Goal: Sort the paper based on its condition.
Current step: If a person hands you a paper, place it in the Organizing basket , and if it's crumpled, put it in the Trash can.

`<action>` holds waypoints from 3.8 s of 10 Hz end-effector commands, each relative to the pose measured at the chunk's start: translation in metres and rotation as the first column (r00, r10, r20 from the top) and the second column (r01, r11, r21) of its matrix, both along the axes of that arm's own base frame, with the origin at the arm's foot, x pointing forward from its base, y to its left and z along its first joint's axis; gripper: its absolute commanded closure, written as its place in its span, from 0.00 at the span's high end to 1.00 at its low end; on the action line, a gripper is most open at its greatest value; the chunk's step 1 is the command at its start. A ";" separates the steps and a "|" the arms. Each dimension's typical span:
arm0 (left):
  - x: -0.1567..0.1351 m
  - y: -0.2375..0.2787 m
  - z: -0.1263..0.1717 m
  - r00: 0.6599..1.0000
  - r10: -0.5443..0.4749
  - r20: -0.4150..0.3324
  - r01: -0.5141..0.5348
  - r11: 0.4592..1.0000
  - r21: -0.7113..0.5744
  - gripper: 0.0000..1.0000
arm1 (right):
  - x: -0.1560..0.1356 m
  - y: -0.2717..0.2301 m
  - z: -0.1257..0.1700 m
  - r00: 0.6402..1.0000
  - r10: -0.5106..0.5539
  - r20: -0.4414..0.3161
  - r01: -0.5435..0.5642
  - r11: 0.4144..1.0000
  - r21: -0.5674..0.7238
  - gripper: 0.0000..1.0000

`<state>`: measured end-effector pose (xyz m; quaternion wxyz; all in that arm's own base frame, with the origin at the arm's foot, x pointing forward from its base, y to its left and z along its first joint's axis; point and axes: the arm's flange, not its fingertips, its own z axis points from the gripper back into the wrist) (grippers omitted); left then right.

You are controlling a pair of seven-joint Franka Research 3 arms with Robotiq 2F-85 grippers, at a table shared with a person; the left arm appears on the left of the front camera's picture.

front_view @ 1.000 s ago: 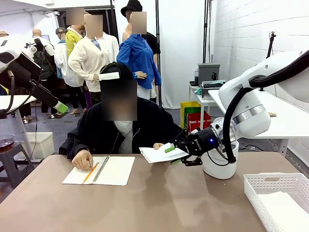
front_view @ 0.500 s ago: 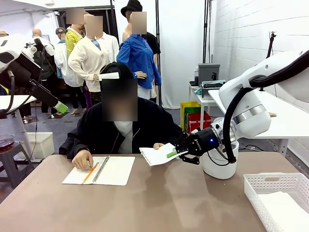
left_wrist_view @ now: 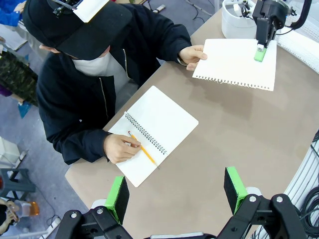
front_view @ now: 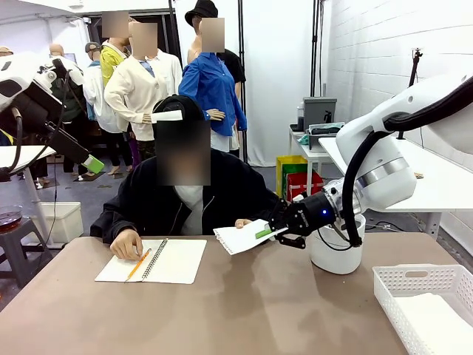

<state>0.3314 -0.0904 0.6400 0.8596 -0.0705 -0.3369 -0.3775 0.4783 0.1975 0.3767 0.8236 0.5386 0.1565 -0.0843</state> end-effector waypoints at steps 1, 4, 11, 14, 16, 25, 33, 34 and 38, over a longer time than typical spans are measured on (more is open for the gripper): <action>-0.001 0.000 0.000 1.000 0.006 -0.003 -0.006 1.000 0.008 1.00 | -0.012 -0.012 0.031 0.992 0.042 0.118 -0.041 0.999 -0.007 0.00; -0.001 0.000 0.000 1.000 0.006 -0.003 -0.006 1.000 0.008 1.00 | -0.030 -0.041 0.076 0.971 0.102 0.217 -0.097 0.995 -0.034 0.00; -0.001 0.000 0.000 1.000 0.006 -0.003 -0.006 1.000 0.008 1.00 | -0.079 -0.167 0.157 0.955 0.007 0.297 0.029 0.993 -0.114 0.00; -0.001 0.000 0.000 1.000 0.006 -0.003 -0.006 1.000 0.008 1.00 | -0.093 -0.234 0.141 0.965 -0.087 0.246 0.115 0.988 -0.104 0.00; -0.001 0.000 0.000 1.000 0.006 -0.003 -0.006 1.000 0.008 1.00 | -0.107 -0.281 0.116 0.969 -0.134 0.207 0.157 0.983 -0.097 0.00; -0.001 0.000 0.000 1.000 0.006 -0.003 -0.006 1.000 0.008 1.00 | -0.139 -0.346 0.031 0.978 -0.202 0.045 0.205 0.977 -0.056 0.00; -0.001 0.000 0.000 1.000 0.006 -0.003 -0.006 1.000 0.008 1.00 | -0.135 -0.346 0.026 0.987 -0.160 -0.020 0.158 0.984 -0.085 0.00; -0.001 0.000 0.000 1.000 0.006 -0.003 -0.006 1.000 0.008 1.00 | -0.136 -0.342 0.017 0.986 -0.157 -0.045 0.153 0.984 -0.087 0.00; -0.001 0.000 0.000 1.000 0.006 -0.003 -0.006 1.000 0.008 1.00 | -0.136 -0.351 -0.007 0.980 -0.169 -0.110 0.154 0.979 -0.130 0.00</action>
